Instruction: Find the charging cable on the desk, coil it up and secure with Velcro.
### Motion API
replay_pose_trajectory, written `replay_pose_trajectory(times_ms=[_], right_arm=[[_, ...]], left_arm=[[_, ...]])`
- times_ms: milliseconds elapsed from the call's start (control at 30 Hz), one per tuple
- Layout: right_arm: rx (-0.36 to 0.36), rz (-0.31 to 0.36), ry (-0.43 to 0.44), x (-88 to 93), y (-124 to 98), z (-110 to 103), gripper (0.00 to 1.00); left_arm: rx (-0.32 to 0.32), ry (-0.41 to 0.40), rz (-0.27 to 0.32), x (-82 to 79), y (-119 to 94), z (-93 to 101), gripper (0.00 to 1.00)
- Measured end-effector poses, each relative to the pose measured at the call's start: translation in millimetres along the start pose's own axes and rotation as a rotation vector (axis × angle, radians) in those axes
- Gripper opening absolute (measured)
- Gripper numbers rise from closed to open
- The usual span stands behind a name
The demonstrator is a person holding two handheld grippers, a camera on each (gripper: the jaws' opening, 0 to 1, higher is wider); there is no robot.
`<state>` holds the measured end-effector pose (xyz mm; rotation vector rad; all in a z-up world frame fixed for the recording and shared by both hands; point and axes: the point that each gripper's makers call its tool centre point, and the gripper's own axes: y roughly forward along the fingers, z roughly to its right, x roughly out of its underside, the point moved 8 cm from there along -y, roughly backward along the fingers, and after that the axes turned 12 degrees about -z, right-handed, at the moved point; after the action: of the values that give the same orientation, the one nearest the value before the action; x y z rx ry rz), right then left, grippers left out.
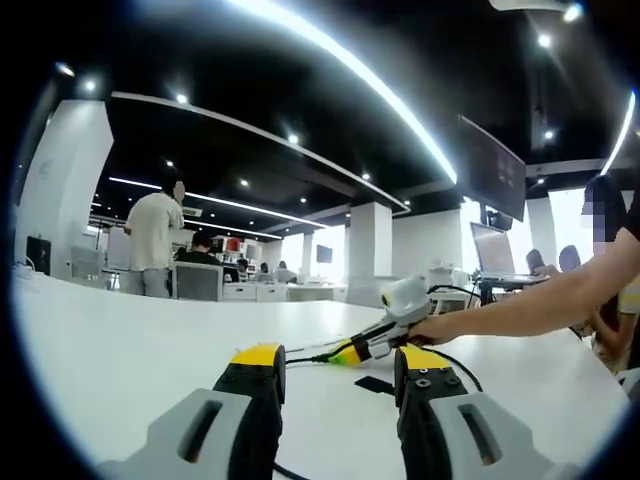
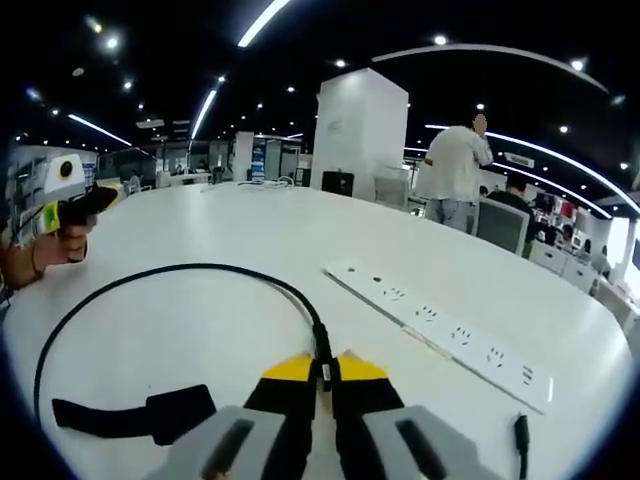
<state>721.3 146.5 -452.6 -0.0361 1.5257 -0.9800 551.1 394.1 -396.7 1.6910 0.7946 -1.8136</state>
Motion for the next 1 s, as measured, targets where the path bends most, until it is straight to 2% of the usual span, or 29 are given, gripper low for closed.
replay_pose_trajectory(times_ms=[533, 633, 1000], right_arm=[[0.016, 0.008, -0.008, 7.5, -27.3, -12.5, 0.08], [0.018, 0.007, -0.009, 9.3, -31.4, -6.6, 0.08], [0.019, 0.020, -0.030, 13.7, -50.1, -17.9, 0.07]], left_arm=[[0.005, 0.004, 0.002, -0.5, -1.6, 4.7, 0.44], [0.005, 0.006, 0.001, -0.5, -1.6, 5.0, 0.44], [0.006, 0.006, 0.003, -0.4, -1.0, 6.8, 0.44]])
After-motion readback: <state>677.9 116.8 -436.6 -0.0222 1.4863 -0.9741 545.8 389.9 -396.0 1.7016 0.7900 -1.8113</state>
